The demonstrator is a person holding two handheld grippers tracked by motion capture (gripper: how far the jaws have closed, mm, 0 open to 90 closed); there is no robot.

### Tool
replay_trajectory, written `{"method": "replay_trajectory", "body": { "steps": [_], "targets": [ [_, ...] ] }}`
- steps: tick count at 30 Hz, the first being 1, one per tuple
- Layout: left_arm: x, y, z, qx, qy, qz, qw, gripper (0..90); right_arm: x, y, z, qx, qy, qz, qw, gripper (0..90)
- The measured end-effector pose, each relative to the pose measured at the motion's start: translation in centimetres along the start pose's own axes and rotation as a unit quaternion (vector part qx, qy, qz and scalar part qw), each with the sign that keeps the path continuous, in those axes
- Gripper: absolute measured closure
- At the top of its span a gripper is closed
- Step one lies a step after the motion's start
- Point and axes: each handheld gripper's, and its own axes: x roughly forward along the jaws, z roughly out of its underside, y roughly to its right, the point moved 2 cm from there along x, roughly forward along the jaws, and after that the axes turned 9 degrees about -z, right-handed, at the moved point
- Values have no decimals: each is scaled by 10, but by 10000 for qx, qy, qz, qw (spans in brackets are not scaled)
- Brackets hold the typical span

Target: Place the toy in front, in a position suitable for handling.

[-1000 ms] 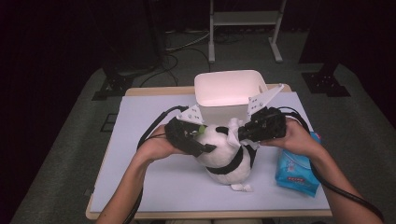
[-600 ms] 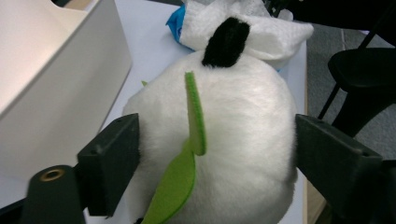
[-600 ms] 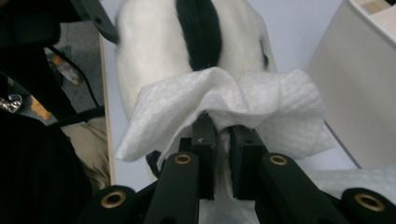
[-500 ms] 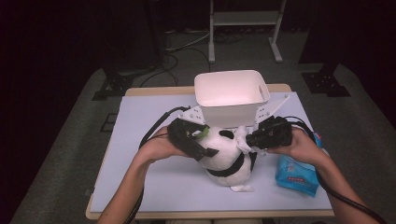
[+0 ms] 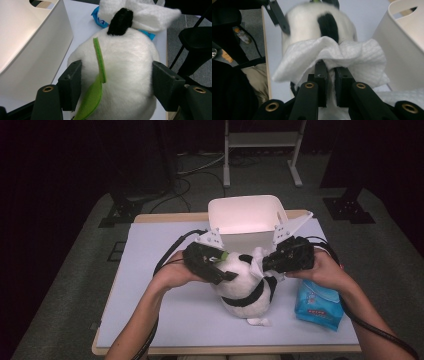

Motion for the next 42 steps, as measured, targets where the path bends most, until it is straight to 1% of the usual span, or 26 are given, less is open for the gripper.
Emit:
{"method": "replay_trajectory", "body": {
  "steps": [3, 6, 8, 9, 11, 12, 15, 17, 19, 20, 23, 26, 29, 31, 33, 34, 35, 37, 40, 41, 42],
  "targets": [
    [5, 2, -6, 24, -41, -4, 10000, 313, -5, 0, -6, -50, -20, 121, 9999, 812],
    [11, 6, -12, 100, -40, 43, 9999, 310, -12, 0, -10, -44, 130, 131, 9998, 812],
    [16, 10, -17, 131, -45, 53, 9999, 305, -14, -2, -14, -103, 169, 149, 9997, 812],
    [18, 11, -20, 187, -80, 44, 9998, 301, -14, -2, -16, -127, 106, 141, 9998, 812],
    [21, 12, -23, 214, -130, 20, 9997, 291, -11, -2, -16, -158, -78, 215, 9996, 812],
    [21, 12, -23, 227, -132, 45, 9996, 285, -11, -1, -14, -121, -118, 208, 9996, 812],
    [23, 13, -24, 223, -112, 60, 9997, 257, -12, 1, -7, -62, -171, 200, 9996, 814],
    [23, 13, -24, 222, -103, 68, 9997, 217, -12, 1, -3, -41, -145, 180, 9997, 814],
    [23, 13, -24, 201, -107, 58, 9997, 181, -12, 1, -1, 5, -136, 173, 9998, 814],
    [22, 12, -23, 248, -141, 52, 9996, 162, -12, 1, 0, -13, -130, 158, 9998, 814],
    [18, 10, -20, 228, -191, -19, 9996, 107, -12, 2, 0, -15, -155, 175, 9997, 814],
    [15, 7, -16, 214, -194, -28, 9996, 102, -13, 3, 1, 14, -175, 207, 9996, 814],
    [13, 2, -7, 170, -215, 4, 9996, 101, -15, 4, 4, 62, -176, 219, 9996, 814],
    [15, 0, -1, 141, -291, 8, 9995, 97, -17, 5, 6, 97, -171, 262, 9995, 814],
    [18, -1, 5, 59, -283, 95, 9995, 80, -19, 5, 10, 141, -180, 274, 9994, 814],
    [20, -4, 9, 61, -299, 144, 9994, 80, -19, 6, 11, 148, -165, 268, 9994, 814],
    [22, -5, 12, -31, -254, 182, 9995, 80, -20, 5, 12, 188, -166, 283, 9993, 814],
    [27, -7, 17, -127, -179, 333, 9992, 67, -21, 5, 14, 159, -176, 295, 9993, 814],
    [34, -6, 20, -141, -100, 529, 9985, 68, -21, 6, 16, 170, -155, 295, 9993, 814],
    [37, -5, 20, -207, -24, 601, 9980, 68, -21, 5, 16, 186, -152, 288, 9993, 814],
    [40, -4, 20, -219, 39, 647, 9977, 75, -22, 6, 17, 190, -148, 288, 9993, 814]
  ]
}}
